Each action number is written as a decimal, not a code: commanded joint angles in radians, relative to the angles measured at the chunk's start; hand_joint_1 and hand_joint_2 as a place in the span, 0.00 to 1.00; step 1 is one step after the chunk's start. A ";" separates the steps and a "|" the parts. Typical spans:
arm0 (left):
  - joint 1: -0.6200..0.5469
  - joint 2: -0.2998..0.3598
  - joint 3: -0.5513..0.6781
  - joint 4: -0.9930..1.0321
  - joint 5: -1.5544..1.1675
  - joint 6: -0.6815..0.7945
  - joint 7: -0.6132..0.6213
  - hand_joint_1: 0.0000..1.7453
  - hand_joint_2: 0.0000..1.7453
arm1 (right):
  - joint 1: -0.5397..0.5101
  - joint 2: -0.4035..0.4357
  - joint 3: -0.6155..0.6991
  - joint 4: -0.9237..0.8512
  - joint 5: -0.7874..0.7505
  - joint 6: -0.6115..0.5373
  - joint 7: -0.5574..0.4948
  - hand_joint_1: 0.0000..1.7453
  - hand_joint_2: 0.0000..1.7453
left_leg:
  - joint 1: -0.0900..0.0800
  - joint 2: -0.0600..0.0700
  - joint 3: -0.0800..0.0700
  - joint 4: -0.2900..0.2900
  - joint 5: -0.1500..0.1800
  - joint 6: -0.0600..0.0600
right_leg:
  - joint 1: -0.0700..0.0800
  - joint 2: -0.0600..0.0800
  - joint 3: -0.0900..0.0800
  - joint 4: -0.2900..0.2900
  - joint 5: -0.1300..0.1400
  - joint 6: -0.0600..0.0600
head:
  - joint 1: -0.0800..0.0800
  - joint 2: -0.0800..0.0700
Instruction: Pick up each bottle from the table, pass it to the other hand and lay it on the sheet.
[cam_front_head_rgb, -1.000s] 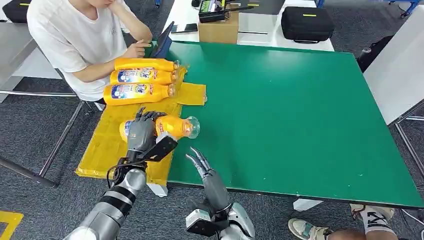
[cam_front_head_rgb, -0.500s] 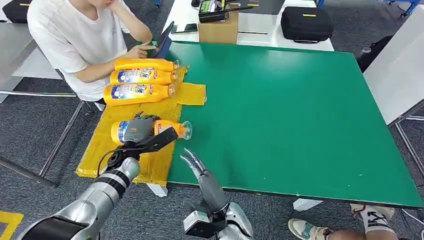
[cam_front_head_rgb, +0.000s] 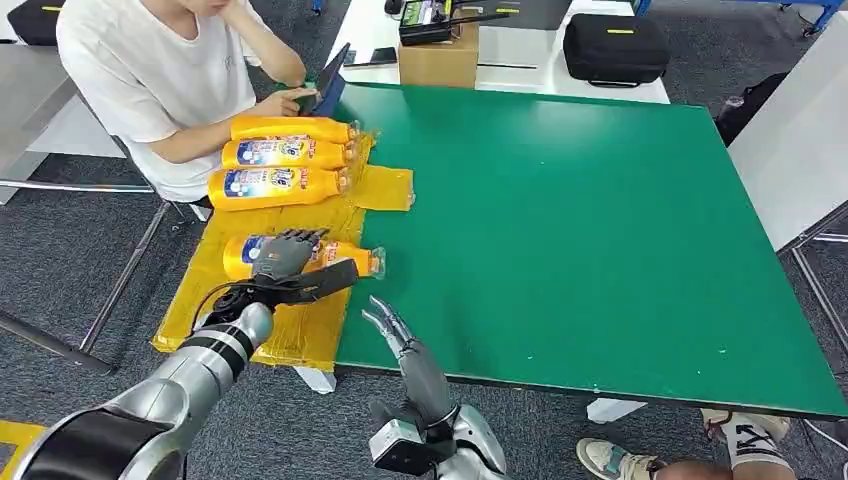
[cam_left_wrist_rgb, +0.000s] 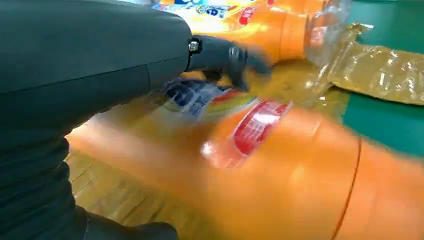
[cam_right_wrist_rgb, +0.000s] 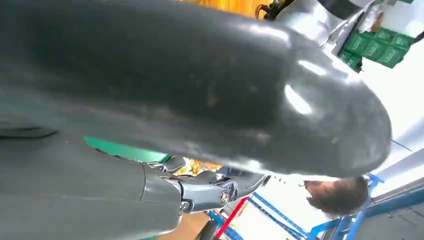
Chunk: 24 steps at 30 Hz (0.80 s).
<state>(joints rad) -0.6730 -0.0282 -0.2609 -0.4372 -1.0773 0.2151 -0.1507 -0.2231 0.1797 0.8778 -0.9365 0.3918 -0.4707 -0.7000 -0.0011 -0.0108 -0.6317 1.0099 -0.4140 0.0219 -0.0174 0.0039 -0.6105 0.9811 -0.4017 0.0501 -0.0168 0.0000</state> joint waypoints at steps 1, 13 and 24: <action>-0.022 -0.029 0.008 0.048 0.026 -0.034 -0.064 0.00 1.00 | -0.041 -0.037 0.046 0.010 -0.013 -0.001 0.002 0.00 0.00 | 0.000 0.001 0.003 -0.001 -0.001 0.000 | 0.000 0.000 0.003 -0.001 -0.001 -0.001 | 0.000 0.000; 0.306 -0.223 0.195 -0.595 0.996 -0.430 -0.317 0.00 1.00 | 0.021 -0.081 0.042 -0.187 -0.170 -0.196 0.002 0.00 0.00 | -0.001 0.002 0.002 0.000 -0.002 0.000 | 0.000 0.000 0.003 -0.001 -0.001 -0.001 | 0.000 0.000; 0.647 -0.224 0.166 -1.038 1.531 -0.381 -0.263 0.00 1.00 | 0.261 -0.093 -0.270 -0.734 -0.054 -0.227 0.002 0.00 1.00 | 0.000 0.002 0.008 0.002 -0.011 -0.002 | 0.001 0.000 0.007 0.000 -0.008 -0.004 | 0.000 0.000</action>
<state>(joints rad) -0.1545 -0.2594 -0.1144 -1.2541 0.4109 -0.1831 -0.4116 -0.0621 0.1156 0.7816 -1.3972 0.2869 -0.6970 -0.7008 -0.0018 -0.0101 -0.6328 1.0101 -0.4191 0.0215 -0.0177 0.0044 -0.6124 0.9798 -0.4050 0.0492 -0.0168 0.0000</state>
